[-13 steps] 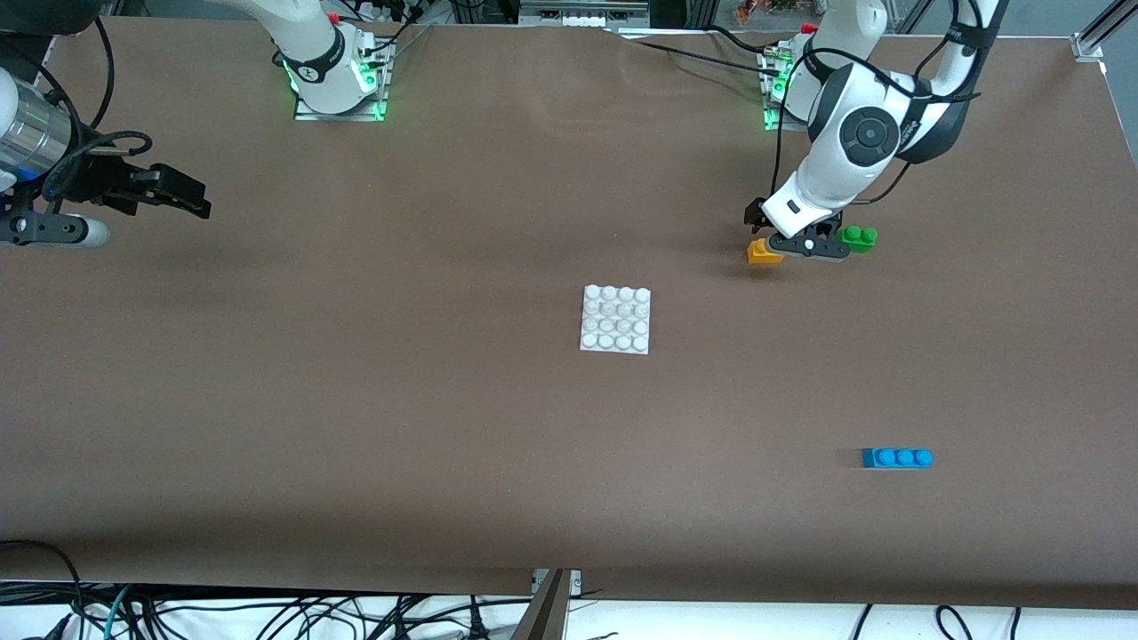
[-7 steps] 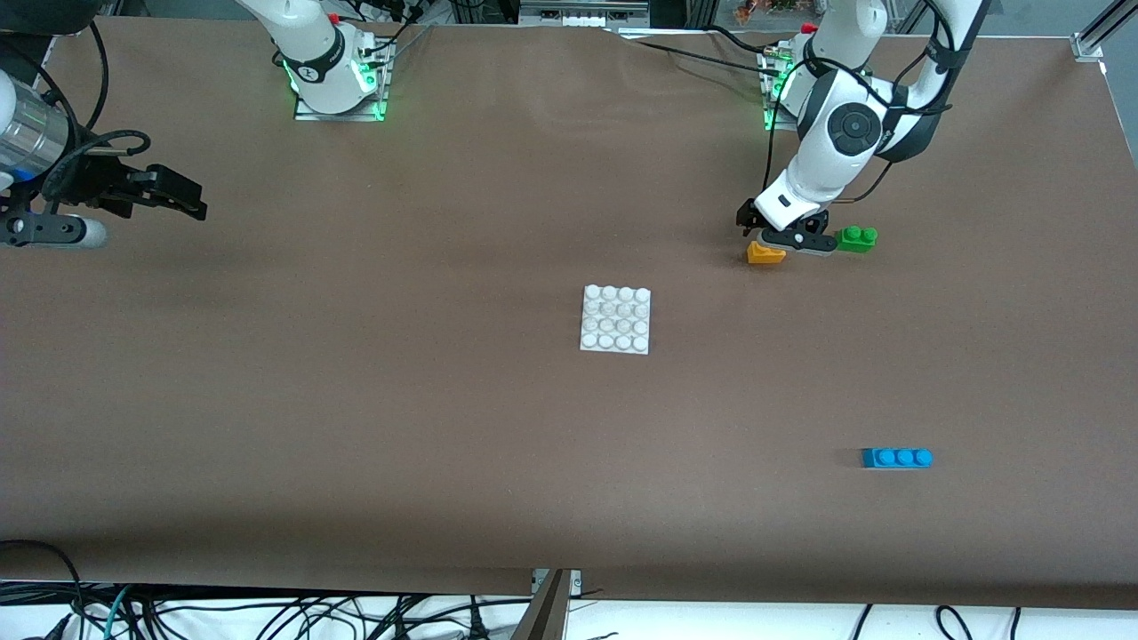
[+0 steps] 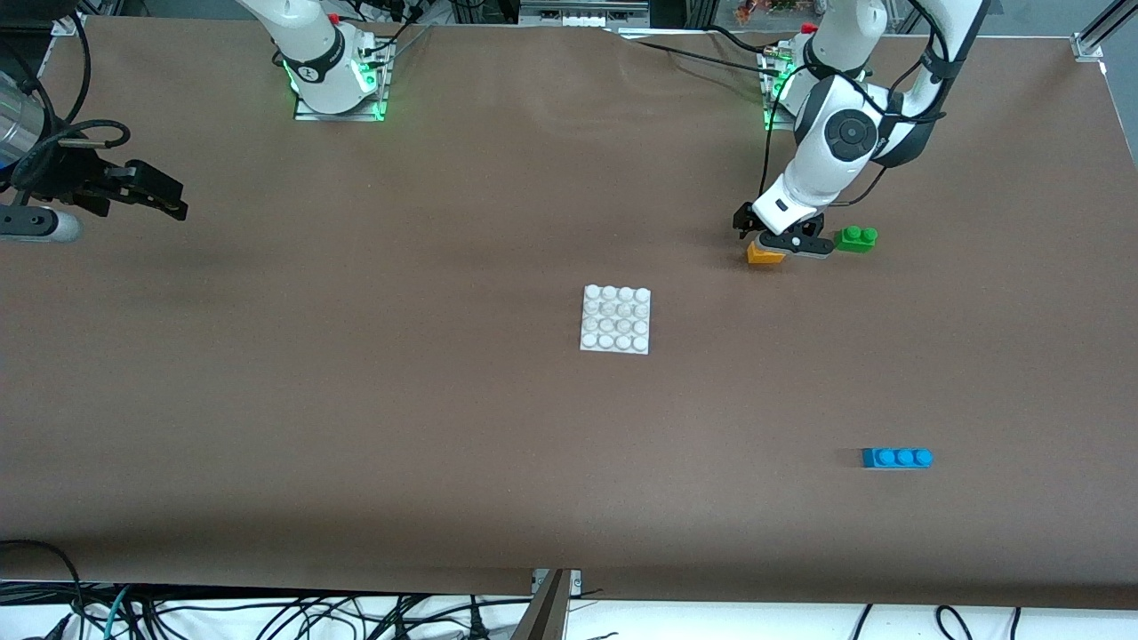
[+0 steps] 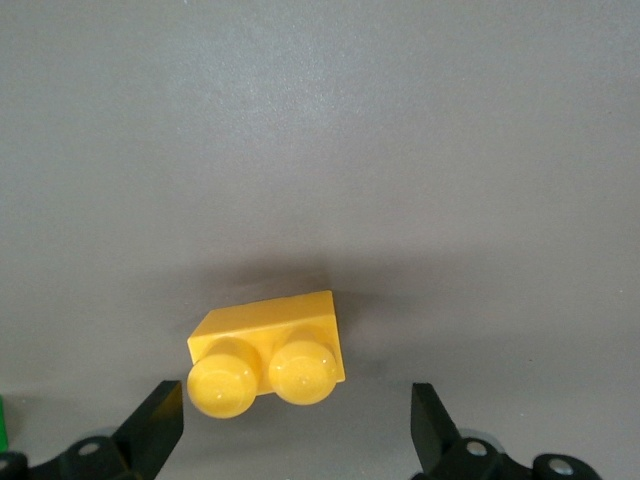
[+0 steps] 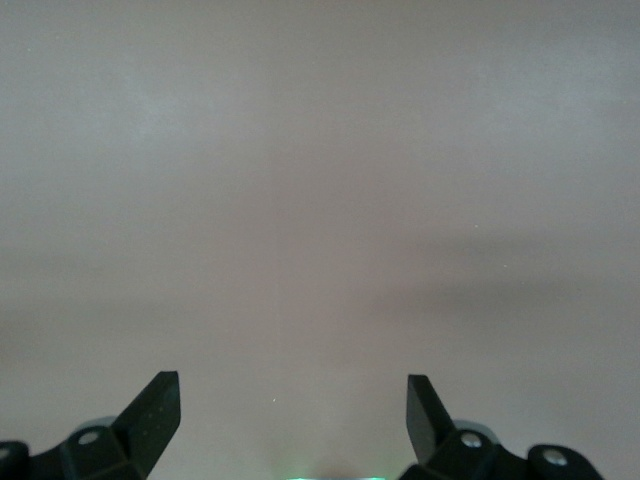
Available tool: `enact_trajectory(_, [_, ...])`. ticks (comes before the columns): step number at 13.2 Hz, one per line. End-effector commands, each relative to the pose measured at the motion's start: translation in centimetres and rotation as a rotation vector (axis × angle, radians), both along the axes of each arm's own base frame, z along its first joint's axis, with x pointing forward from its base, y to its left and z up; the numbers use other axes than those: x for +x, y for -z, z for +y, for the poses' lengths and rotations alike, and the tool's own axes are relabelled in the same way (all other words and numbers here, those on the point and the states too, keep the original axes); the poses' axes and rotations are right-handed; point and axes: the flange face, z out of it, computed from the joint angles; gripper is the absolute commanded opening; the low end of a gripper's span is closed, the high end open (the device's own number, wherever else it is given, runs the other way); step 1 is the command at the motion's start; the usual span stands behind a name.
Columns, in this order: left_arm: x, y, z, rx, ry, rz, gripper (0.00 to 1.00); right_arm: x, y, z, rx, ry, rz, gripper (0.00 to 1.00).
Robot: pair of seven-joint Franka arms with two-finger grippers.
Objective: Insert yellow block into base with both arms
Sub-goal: 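Close the left gripper on the yellow block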
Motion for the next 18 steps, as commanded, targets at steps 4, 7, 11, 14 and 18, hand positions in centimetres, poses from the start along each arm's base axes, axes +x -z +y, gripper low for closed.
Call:
enact_trajectory(4, [0.2,1.0,0.0,-0.028,-0.017,-0.027,1.0,1.4,1.4,0.6,-0.033,-0.02,0.0,1.0])
enact_trajectory(7, [0.1,1.1,0.1,-0.027,-0.015,-0.028,1.0,2.6,2.1,0.6,-0.022,-0.03,-0.043,1.0])
enact_trajectory(11, [0.1,1.1,0.3,-0.026,-0.008,-0.028,0.86,2.4,1.4,1.7,-0.021,-0.062,-0.054,1.0])
enact_trajectory(14, [0.1,1.0,0.4,-0.024,-0.013,-0.026,0.48,2.2,-0.7,2.5,-0.019,-0.049,-0.09,1.0])
enact_trajectory(18, [0.6,-0.6,1.0,-0.007,-0.03,-0.029,0.26,1.8,-0.6,1.5,-0.005,-0.027,-0.061,1.0])
